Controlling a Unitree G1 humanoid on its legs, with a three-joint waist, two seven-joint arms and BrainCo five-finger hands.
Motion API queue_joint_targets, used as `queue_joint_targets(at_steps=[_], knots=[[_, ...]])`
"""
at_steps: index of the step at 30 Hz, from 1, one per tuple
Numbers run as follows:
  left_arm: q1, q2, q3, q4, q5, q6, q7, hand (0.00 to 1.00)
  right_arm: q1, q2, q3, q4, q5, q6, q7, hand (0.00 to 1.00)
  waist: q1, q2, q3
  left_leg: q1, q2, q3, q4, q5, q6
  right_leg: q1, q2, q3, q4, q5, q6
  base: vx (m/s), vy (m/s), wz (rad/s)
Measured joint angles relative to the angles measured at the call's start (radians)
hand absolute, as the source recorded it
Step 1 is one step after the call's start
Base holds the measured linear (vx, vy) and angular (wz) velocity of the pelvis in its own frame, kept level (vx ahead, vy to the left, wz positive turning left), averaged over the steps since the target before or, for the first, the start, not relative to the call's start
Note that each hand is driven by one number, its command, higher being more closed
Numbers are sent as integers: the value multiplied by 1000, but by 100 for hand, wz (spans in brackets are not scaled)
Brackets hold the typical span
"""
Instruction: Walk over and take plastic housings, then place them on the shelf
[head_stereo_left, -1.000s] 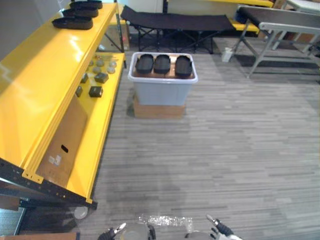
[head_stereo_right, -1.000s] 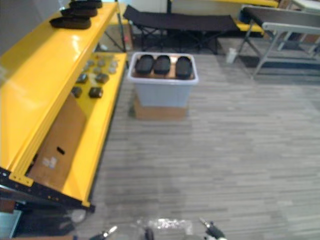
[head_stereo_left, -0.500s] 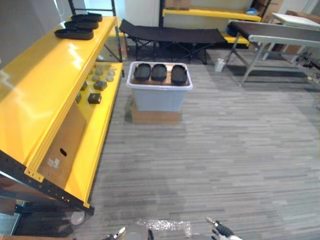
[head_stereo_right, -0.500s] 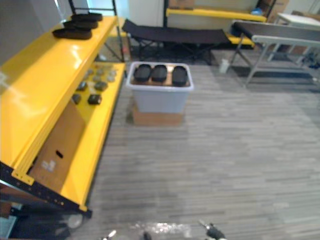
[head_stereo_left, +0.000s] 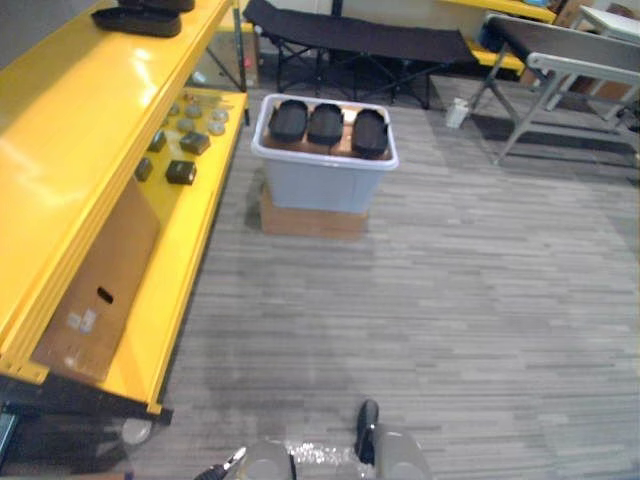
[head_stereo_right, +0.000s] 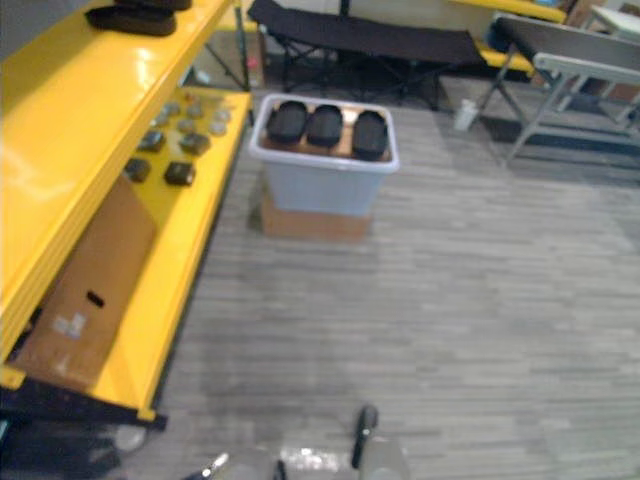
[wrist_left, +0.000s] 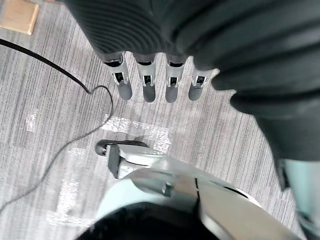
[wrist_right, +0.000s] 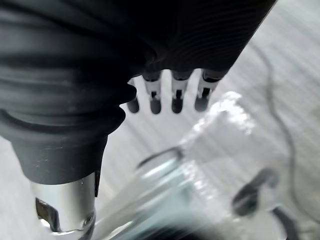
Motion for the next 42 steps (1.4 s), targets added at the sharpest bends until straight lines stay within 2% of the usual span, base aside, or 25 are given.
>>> queue_joint_targets(at_steps=[2, 3, 5, 6, 8, 10, 11, 12, 13, 16, 19, 21, 22, 23, 24, 25, 26, 28, 31, 32, 33, 35, 38, 41, 42], knots=[[6, -16, 10, 8, -12, 19, 22, 0, -1, -14, -6, 1, -40, 7, -6, 0, -23, 28, -29, 7, 29, -6, 30, 10, -35, -9, 21, -23, 81, -83, -30, 538, -191, 12], [6, -20, 41, 12, -47, 31, 25, 0, -10, -27, -5, 9, -39, 0, -13, 0, -32, 40, -25, -61, 56, -6, 200, 63, -75, -5, 15, -34, 135, -129, -51, 538, -183, 13], [7, -43, 75, 39, -83, 46, 27, 0, -17, -45, -4, 16, -39, -26, -52, 0, -36, 62, -27, -141, 97, -15, 450, 212, -77, 76, 15, -45, 114, -172, -66, 604, -150, 18], [15, -54, 86, 49, -121, 44, 27, 0, -21, -61, -3, 15, -39, -61, -56, 0, -35, 83, -24, -190, 108, -27, 564, 207, -62, 164, 18, -53, 63, -176, -71, 555, -73, 27], [27, -63, 116, 37, -166, 46, 25, 0, -48, -63, 18, -18, -39, -111, -53, 0, -27, 80, -20, -267, 91, -27, 585, 189, -41, 272, -2, -65, -21, -177, -70, 539, 21, 22], [29, -65, 133, 27, -166, 39, 19, 0, -115, -63, 71, -69, -38, -173, -52, 0, -4, 63, -9, -381, 45, -26, 459, 190, -40, 329, -40, -68, -78, -191, -52, 430, 113, 3], [38, -68, 132, 28, -166, 27, 19, 0, -171, -65, 82, -91, -37, -201, -54, 0, 16, 50, 4, -413, 13, -29, 246, 216, -50, 348, -72, -61, -74, -210, -28, 260, 150, -12], [52, -73, 132, 27, -165, 17, 19, 0, -193, -74, 86, -106, -37, -213, -56, 0, 27, 49, 4, -406, 7, -32, 102, 274, -53, 354, -81, -55, -66, -229, -4, 312, 218, -31], [89, -86, 132, 30, -164, 6, 19, 0, -218, -87, 130, -150, -32, -233, -65, 0, 55, 63, 8, -371, 28, -14, -53, 466, -18, 378, -79, -29, -31, -285, 49, 355, 208, -19], [121, -58, 134, 4, -153, -18, 8, 0, -271, -71, 210, -210, 5, -244, -71, 0, 87, -19, 18, -348, -21, 2, -14, 381, -21, 408, -110, -24, -28, -308, 5, 336, 99, 5], [114, -32, 130, 2, -73, -19, -16, 0, -287, -90, 204, -187, 6, -242, -72, 0, 93, -58, 13, -355, -32, -4, 67, 290, -11, 419, -116, -5, 16, -293, 22, 346, 82, 6], [111, -2, 103, 2, -35, -30, -36, 0, -274, -96, 186, -134, 6, -227, -70, 0, 86, -88, 15, -311, -43, 6, 74, 237, 1, 296, -167, 32, 312, -239, 101, 328, 93, -6], [106, 5, 81, 2, -35, -43, -44, 0, -260, -96, 185, -111, 6, -219, -70, 0, 78, -99, 15, -284, -53, 3, 73, 217, 11, 241, -197, 29, 444, -160, 113, 430, 38, 6], [100, 10, 61, -4, -42, -67, -44, 0, -232, -94, 182, -79, 4, -207, -68, 0, 67, -93, 20, -236, -51, 0, 68, 190, 22, 198, -221, 24, 564, -121, 99, 380, 11, 1], [95, 29, 53, -4, -74, -75, -42, 0, -198, -84, 178, -54, 1, -201, -66, 0, 64, -83, 23, -182, -45, 1, 60, 172, 19, 163, -224, 10, 604, -210, 53, 472, -13, -2], [91, 42, 42, -6, -89, -75, -41, 0, -180, -77, 178, -47, 0, -198, -66, 0, 62, -79, 21, -159, -38, 0, 52, 167, 19, 147, -220, -10, 593, -245, 45, 401, -59, -1], [86, 54, 34, -10, -114, -83, -37, 0, -160, -68, 178, -32, -9, -185, -67, 0, 49, -67, 16, -124, -19, -10, 29, 160, 11, 106, -200, -57, 533, -297, 22, 463, -117, 10], [72, 61, 8, -8, -113, -96, -14, 0, -145, -58, 174, -26, -48, -171, -71, 0, 23, -33, 13, -91, 28, -33, -6, 163, 4, 37, -132, -89, 351, -306, 10, 349, -129, 18], [74, 69, -26, -9, -139, -100, -4, 0, -123, -52, 120, -38, -51, -160, -74, 0, 8, -16, 7, -51, 79, -59, -32, 145, -61, -18, -110, -24, -27, -117, 21, 365, -237, 36], [75, 72, -28, -9, -141, -97, -1, 0, -113, -37, 93, -44, -51, -159, -74, 0, 9, -27, 0, -30, 95, -92, -28, 111, -112, -12, -119, 11, -104, 18, 39, 386, -387, 52], [73, 59, -24, 0, -153, -94, 8, 0, -104, -44, 81, -47, -69, -160, -74, 0, 17, 7, -7, -17, 133, -122, -23, 82, -150, -10, -89, -7, -63, 79, 42, 374, -386, 49], [88, 35, -24, 8, -155, -92, 29, 0, -106, -69, 70, -50, -82, -162, -74, 0, 15, 41, -31, 4, 175, -149, -83, 97, -166, -40, -61, -25, 33, -20, 25, 282, -295, 30], [108, 18, -22, 9, -172, -94, 75, 0, -114, -64, 84, -36, -80, -162, -75, 0, 16, 33, -40, 34, 175, -166, -90, 174, -164, -55, -81, -43, 182, -151, 0, 288, -323, 29], [121, -14, 9, 39, -208, -100, 103, 0, -115, -90, 152, -13, -64, -167, -90, 0, 15, 47, -58, -79, 181, -186, 155, 315, -166, 10, -67, -57, 136, -169, -13, 252, -229, 3], [127, -44, 24, 43, -230, -113, 111, 0, -113, -98, 153, -5, -46, -172, -95, 0, 18, 56, -56, -144, 187, -212, 295, 380, -191, 62, -56, -67, 78, -158, -24, 243, -37, -10]])
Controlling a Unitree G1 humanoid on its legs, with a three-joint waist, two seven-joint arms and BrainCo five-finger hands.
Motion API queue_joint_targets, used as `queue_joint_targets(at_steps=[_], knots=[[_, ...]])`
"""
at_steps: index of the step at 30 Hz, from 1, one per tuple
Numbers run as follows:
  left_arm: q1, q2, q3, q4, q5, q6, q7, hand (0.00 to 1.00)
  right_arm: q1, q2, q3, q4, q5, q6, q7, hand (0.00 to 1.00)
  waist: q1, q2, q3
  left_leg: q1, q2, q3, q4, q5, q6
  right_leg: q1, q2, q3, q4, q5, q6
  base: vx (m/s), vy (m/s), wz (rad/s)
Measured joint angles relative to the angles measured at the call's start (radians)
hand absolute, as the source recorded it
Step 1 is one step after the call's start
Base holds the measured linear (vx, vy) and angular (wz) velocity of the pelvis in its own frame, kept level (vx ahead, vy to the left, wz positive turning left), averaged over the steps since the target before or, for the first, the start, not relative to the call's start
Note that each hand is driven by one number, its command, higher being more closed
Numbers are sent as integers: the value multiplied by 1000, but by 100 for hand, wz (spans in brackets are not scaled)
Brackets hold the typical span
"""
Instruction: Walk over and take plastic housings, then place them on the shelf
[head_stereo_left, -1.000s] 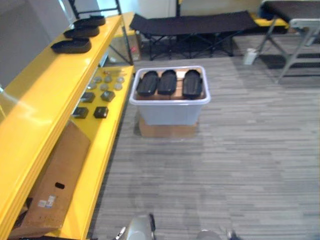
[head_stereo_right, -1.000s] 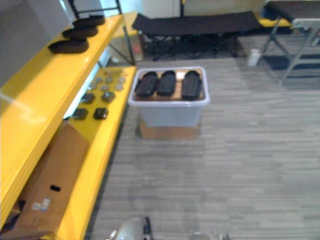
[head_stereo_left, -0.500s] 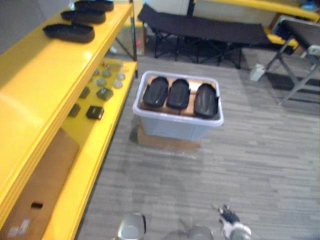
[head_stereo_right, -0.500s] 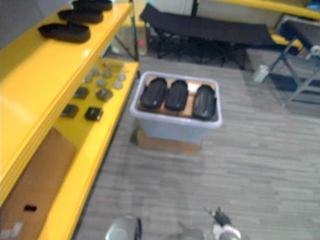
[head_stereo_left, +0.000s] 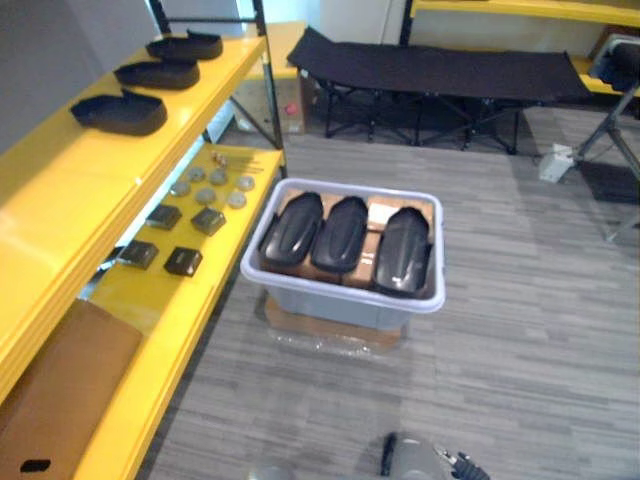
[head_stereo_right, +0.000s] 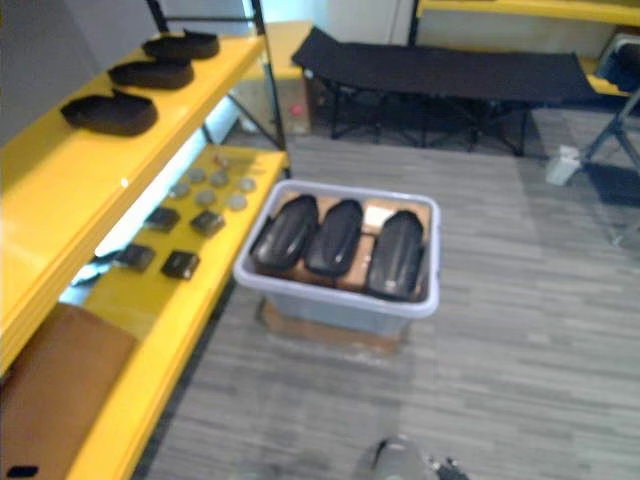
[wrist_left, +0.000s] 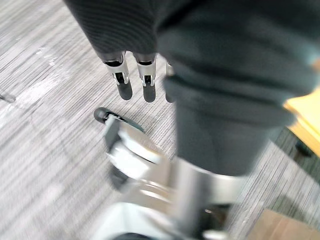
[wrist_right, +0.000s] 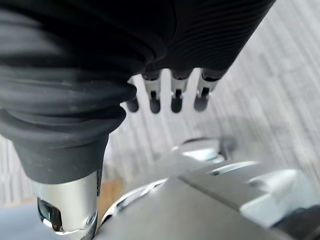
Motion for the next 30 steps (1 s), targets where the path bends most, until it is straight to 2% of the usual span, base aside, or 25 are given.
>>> queue_joint_targets(at_steps=[1, 2, 4, 5, 6, 7, 8, 9, 11, 14, 16, 18, 19, 20, 21, 22, 24, 26, 28, 30], knots=[[8, -24, 17, 2, -19, -14, 2, 0, 3, -3, 14, 5, 7, -11, 0, 0, 0, 5, 2, -45, -2, 5, 82, -23, 1, 53, 9, -1, -49, 12, -4, 246, 8, -17], [10, -30, 20, 5, -37, -19, 1, 0, 4, -2, 18, 7, 6, -19, 1, 0, 0, 4, 2, -64, -6, 25, 97, -39, 4, 76, 9, -2, -70, 19, -2, 254, 56, -20], [10, -36, 29, 14, -56, -19, -6, 0, 2, 4, 16, 7, 5, -40, 1, 0, -1, 2, 3, -114, -33, 81, 53, -86, 28, 131, 6, -1, -124, 24, 4, 185, 109, -12], [10, -37, 30, 15, -55, -18, -8, 0, 1, 4, 17, 7, 5, -46, 0, 0, 0, 1, 3, -124, -75, 105, -96, -89, 32, 146, -5, 6, -137, 27, 19, 167, 212, -17], [11, -40, 30, 22, -53, -18, -12, 0, -3, -2, 16, 7, 5, -58, -2, 0, 5, 4, 5, -74, -96, 138, -254, -119, 56, 146, -9, 27, -133, 22, 52, 159, 208, -19], [8, -36, 30, 28, -51, -20, -16, 0, -11, 0, 20, 7, 5, -62, -3, 0, 6, 5, 4, -37, -113, 141, -324, -144, 77, 145, -15, 35, -139, 26, 61, 133, 181, -19], [-1, -13, 35, 26, -45, -24, -23, 0, -23, 14, 37, 6, 0, -64, -5, 0, 7, -35, 16, -25, -144, 163, -369, -124, 89, 143, -41, 44, -164, 38, 67, 134, 133, -5], [-19, 1, 50, 25, -29, -26, -39, 0, -34, 25, 35, 0, -4, -73, -15, 0, 8, -56, 17, -27, -164, 168, -396, -110, 99, 139, -58, 40, -187, 49, 77, 129, 128, -2], [-53, 11, 47, 22, 5, -28, -53, 0, -40, 26, 34, -14, -3, -82, -21, 0, 10, -70, 29, -31, -186, 170, -415, -105, 105, 133, -78, 35, -194, 58, 90, 116, 95, 13], [-117, 20, 15, -19, -5, -39, -57, 0, -48, 21, 34, -17, -39, -102, -12, 0, 6, -55, 45, -49, -202, 155, -417, -102, 108, 140, -88, 3, -220, 68, 103, 91, 60, 23], [-158, 25, -3, -48, -15, -54, -70, 0, -59, 16, 39, -18, -105, -127, 9, 0, -11, -46, 57, -51, -209, 128, -437, -89, 107, 162, -91, -27, -249, 78, 105, 132, 16, 35], [-189, 26, -48, -69, -14, -74, -78, 0, -78, 14, 131, -46, -183, -178, 33, 0, -8, -49, 59, -45, -210, 120, -480, -64, 108, 170, -87, -51, -278, 106, 102, 77, -24, 18], [-196, 27, -71, -87, -13, -77, -81, 0, -78, 8, 214, -102, -217, -210, 45, 0, -8, -58, 64, -46, -208, 116, -496, -54, 104, 171, -83, -57, -291, 118, 100, 33, -25, 7], [-200, 27, -100, -93, -5, -88, -85, 0, -78, -1, 339, -230, -253, -245, 51, 0, -6, -70, 72, -46, -203, 116, -506, -49, 104, 172, -76, -57, -308, 130, 96, 0, 0, 0], [-201, 26, -112, -93, 5, -91, -84, 0, -77, -6, 400, -311, -263, -263, 56, 0, -7, -78, 76, -45, -200, 116, -509, -49, 104, 175, -72, -57, -316, 135, 94, 2, -2, -4], [-201, 39, -131, -93, 32, -93, -84, 0, -80, -12, 517, -523, -265, -288, 80, 0, -3, -92, 83, -43, -187, 116, -511, -48, 104, 185, -60, -57, -339, 158, 87, -9, 15, -4], [-204, 51, -136, -96, 44, -97, -82, 0, -109, -1, 586, -735, -240, -310, 115, 0, 11, -110, 88, -37, -173, 124, -521, -43, 100, 190, -42, -54, -367, 188, 77, -16, 10, -11], [-211, 60, -138, -96, 49, -108, -82, 0, -124, 3, 607, -909, -153, -331, 159, 0, 30, -125, 93, -26, -171, 131, -522, -43, 100, 203, -35, -50, -384, 203, 75, -32, 8, -13], [-211, 77, -144, -97, 89, -112, -84, 0, -145, -10, 573, -1050, -35, -345, 179, 0, 28, -133, 92, -19, -164, 136, -521, -43, 100, 202, -27, -48, -384, 223, 56, -55, 33, -17], [-198, 111, -146, -96, 166, -111, -93, 0, -214, -47, 442, -1145, 69, -363, 148, 0, 26, -151, 96, 12, -143, 179, -520, -45, 100, 201, -11, -11, -385, 254, 44, -86, 47, -54]])
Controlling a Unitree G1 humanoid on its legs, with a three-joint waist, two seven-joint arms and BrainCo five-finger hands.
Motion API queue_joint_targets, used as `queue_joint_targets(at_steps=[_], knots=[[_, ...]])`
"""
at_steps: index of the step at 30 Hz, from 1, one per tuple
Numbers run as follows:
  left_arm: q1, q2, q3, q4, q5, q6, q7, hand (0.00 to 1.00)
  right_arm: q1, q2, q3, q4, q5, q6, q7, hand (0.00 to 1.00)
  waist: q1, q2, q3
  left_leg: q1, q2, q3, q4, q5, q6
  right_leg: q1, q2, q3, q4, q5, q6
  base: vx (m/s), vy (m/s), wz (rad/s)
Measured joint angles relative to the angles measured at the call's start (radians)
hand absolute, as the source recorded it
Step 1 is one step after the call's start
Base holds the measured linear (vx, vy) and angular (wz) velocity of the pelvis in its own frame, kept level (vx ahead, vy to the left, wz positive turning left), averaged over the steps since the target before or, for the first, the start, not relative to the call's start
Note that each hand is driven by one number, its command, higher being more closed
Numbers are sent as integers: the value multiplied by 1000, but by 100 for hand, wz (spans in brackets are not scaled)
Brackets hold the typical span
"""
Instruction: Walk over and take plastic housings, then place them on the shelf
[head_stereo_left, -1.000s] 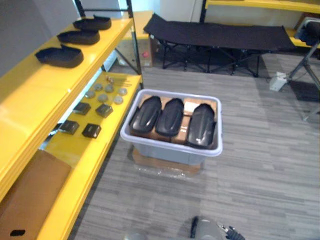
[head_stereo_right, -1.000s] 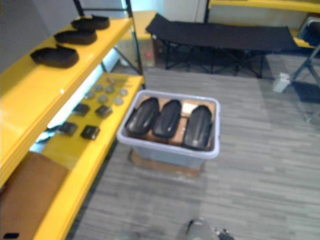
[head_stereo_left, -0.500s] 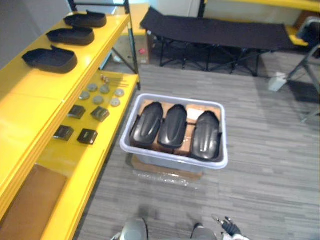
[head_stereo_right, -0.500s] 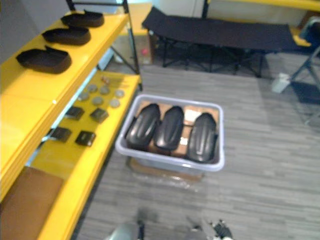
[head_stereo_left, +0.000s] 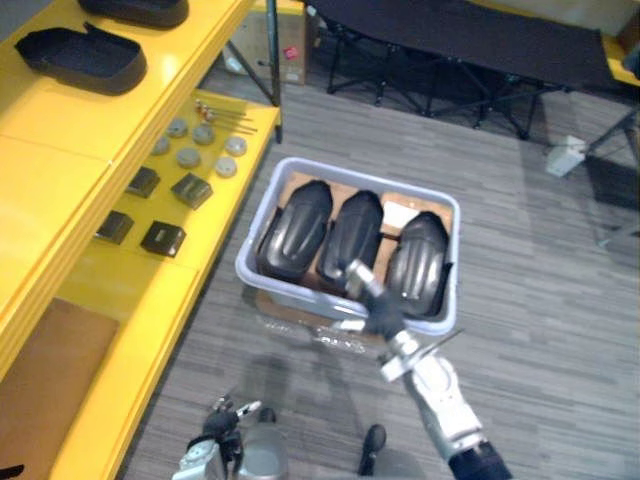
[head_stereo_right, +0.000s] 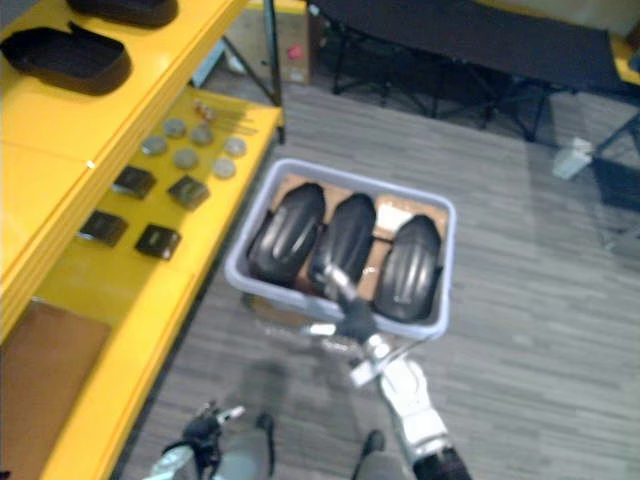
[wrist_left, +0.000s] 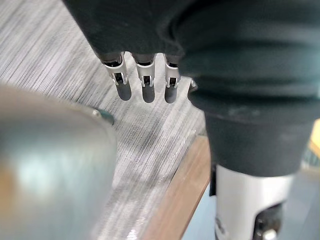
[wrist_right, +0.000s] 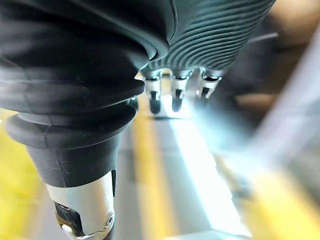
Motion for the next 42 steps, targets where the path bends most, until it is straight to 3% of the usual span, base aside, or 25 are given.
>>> queue_joint_targets(at_steps=[2, 5, 9, 12, 15, 20, 22, 27, 30, 34, 42], knots=[[25, 20, -1, 4, 45, 1, -4, 0, -79, -46, -119, -14, 83, 4, -58, 0, -10, -15, -1, 19, 10, 39, 7, -12, 3, -6, 9, 43, -7, 17, 0, -128, 34, -72], [54, 26, 1, 1, 76, -8, -33, 0, -185, -123, -258, -14, 173, 54, -189, 0, -10, -21, 0, -20, 38, 101, 97, -69, 11, -36, 25, 106, -35, 28, 0, -175, 11, -75], [20, 51, -42, -43, 63, -66, -76, 0, -219, -175, -309, 26, 166, 165, -364, 0, -35, -10, 44, -145, 69, 100, 215, -99, 13, -109, 46, 102, -54, 27, 1, -195, -22, -26], [-32, 53, -51, -89, 53, -107, -81, 0, -219, -173, -350, 108, 131, 210, -471, 0, -20, -11, 105, -213, 74, 59, 252, -97, 15, -148, 55, 93, -53, 37, 3, -164, -21, 11], [-87, 53, -73, -116, 52, -131, -77, 0, -238, -168, -396, 195, 126, 216, -572, 0, 0, -14, 153, -279, 75, 29, 277, -82, 23, -183, 59, 64, -55, 59, -2, -87, -6, 18], [-121, 51, -80, -110, 55, -155, -59, 0, -396, -201, -468, 475, 135, 232, -685, 0, 20, -18, 169, -334, 66, 7, 301, -81, 24, -214, 57, 44, -51, 71, 3, 1, 10, 11], [-124, 52, -77, -109, 54, -157, -40, 0, -450, -247, -466, 575, 137, 257, -698, 0, 28, -16, 170, -353, 60, 1, 307, -81, 25, -230, 54, 39, -46, 71, 3, 14, 25, 15], [-127, 50, -67, -15, 18, -146, -20, 0, -596, -380, -435, 799, 158, 333, -700, 0, 39, 31, 203, -376, 37, -16, 304, -73, 36, -249, 35, 15, -27, 67, 10, -3, 15, 11], [-130, 40, -58, -5, 13, -145, -21, 0, -633, -412, -414, 868, 172, 369, -717, 0, 51, 37, 206, -395, 31, -16, 295, -64, 42, -279, 28, 13, -11, 65, 10, -35, -11, 5], [-139, 23, -60, 11, -26, -146, -34, 0, -695, -474, -402, 948, 177, 428, -713, 0, 53, 65, 224, -403, 13, -15, 280, -51, 53, -303, 8, 9, 17, 57, 14, -45, -3, 5], [-140, 6, -81, 13, -70, -170, -53, 0, -771, -521, -375, 1055, 175, 441, -688, 0, 64, 89, 235, -428, -2, -14, 270, -29, 54, -348, -11, 6, 51, 45, 14, -40, -7, 2]])
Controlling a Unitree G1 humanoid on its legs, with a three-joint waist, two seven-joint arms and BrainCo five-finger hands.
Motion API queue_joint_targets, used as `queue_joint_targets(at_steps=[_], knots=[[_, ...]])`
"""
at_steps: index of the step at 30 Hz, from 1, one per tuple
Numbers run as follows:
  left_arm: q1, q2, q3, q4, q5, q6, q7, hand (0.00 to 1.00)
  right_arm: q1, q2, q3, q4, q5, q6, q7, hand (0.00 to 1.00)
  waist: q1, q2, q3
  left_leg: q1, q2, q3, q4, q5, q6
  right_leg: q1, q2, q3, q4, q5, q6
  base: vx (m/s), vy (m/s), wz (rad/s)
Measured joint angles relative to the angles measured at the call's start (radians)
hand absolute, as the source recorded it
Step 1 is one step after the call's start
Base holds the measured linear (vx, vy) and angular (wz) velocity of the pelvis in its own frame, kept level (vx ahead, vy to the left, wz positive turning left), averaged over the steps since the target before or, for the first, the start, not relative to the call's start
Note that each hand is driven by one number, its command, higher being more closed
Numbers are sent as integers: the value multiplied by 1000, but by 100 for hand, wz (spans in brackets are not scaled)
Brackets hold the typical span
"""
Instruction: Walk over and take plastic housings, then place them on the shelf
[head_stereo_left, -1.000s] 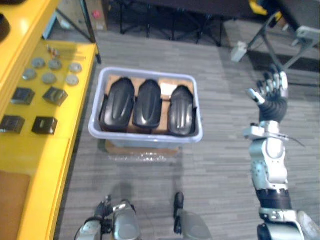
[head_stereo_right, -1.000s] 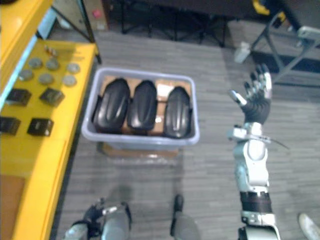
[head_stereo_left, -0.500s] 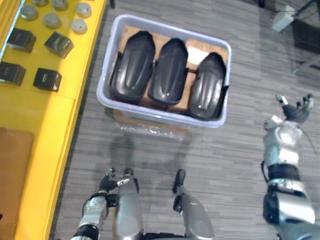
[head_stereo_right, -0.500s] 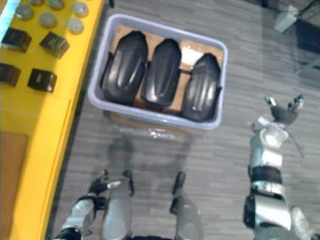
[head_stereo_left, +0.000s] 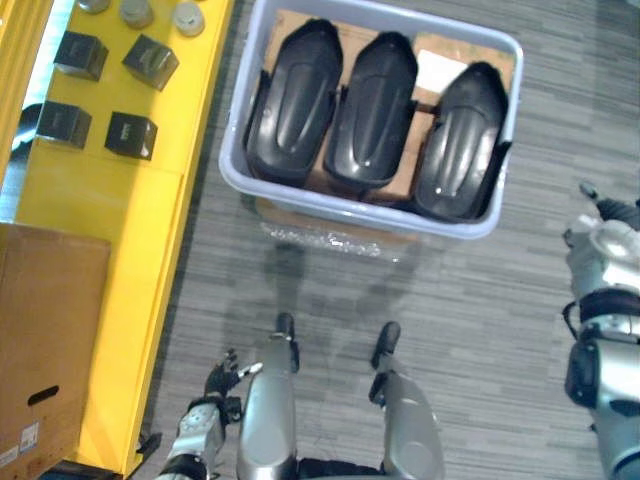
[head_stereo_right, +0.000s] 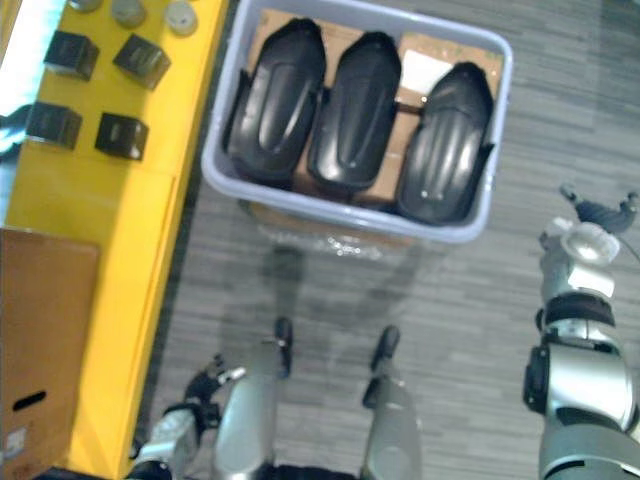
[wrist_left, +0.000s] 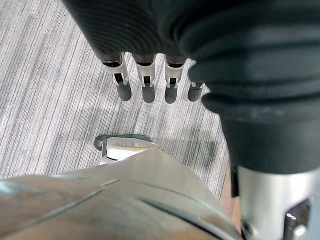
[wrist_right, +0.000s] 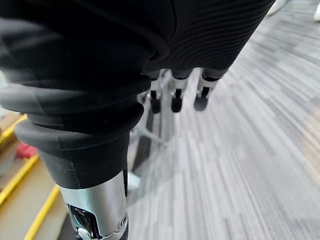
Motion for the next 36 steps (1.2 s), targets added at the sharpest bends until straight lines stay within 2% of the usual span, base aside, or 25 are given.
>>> queue_joint_targets(at_steps=[5, 8, 9, 13, 19, 23, 27, 30, 36], knots=[[-1, -9, -23, 0, -28, -10, -21, 0, -36, -28, 19, 1, -3, -2, 0, 0, 14, 22, 9, -7, -8, -11, -7, 11, 2, -5, -7, -16, 10, -3, -1, -29, -5, 8], [-1, -8, -31, 0, -33, -18, -25, 0, -69, -29, 58, 1, -26, -9, 1, 0, 18, 25, 10, -16, -10, -13, -10, 16, 2, -19, -10, -17, 23, -7, -3, -33, -5, 4], [-1, -10, -39, 0, -34, -22, -26, 0, -79, -29, 63, 1, -44, -34, 1, 0, 19, 32, 11, -16, -11, -16, -10, 17, 2, -19, -11, -19, 27, -9, -3, -29, -1, 3], [-1, -13, -40, 2, -34, -23, -28, 0, -100, -32, 104, 0, -56, -76, 1, 0, 21, 39, 11, -20, -11, -17, -13, 20, -1, -32, -13, -19, 45, -15, -5, 0, 0, 0], [-8, -20, -68, 11, -68, -27, -39, 0, -114, -66, 124, 1, -80, -69, 19, 0, 29, 65, 11, -34, -19, -29, -23, 34, -2, -50, -19, -30, 60, -21, -11, -14, 0, 6], [-18, -33, -71, 31, -71, -32, -48, 0, -114, -66, 146, 28, -79, -38, 41, 0, 43, 84, 11, -36, -20, -38, -23, 37, -2, -53, -23, -46, 78, -31, -12, -11, 9, 6], [-20, -34, -79, 34, -73, -53, -52, 0, -121, -66, 146, 49, -79, -21, 46, 0, 48, 88, 12, -61, -24, -46, -21, 43, 0, -75, -27, -52, 88, -34, -12, -14, 13, 7], [-30, -35, -90, 39, -82, -57, -55, 0, -126, -66, 146, 89, -79, -13, 63, 0, 64, 89, 12, -67, -25, -47, -20, 45, -1, -85, -29, -52, 95, -34, -12, 0, 0, 0], [-30, -34, -105, 39, -110, -66, -59, 0, -141, -66, 146, 109, -84, -4, 84, 0, 71, 94, 12, -96, -28, -68, -4, 46, -1, -96, -35, -73, 108, -42, -12, -2, 15, 9]])
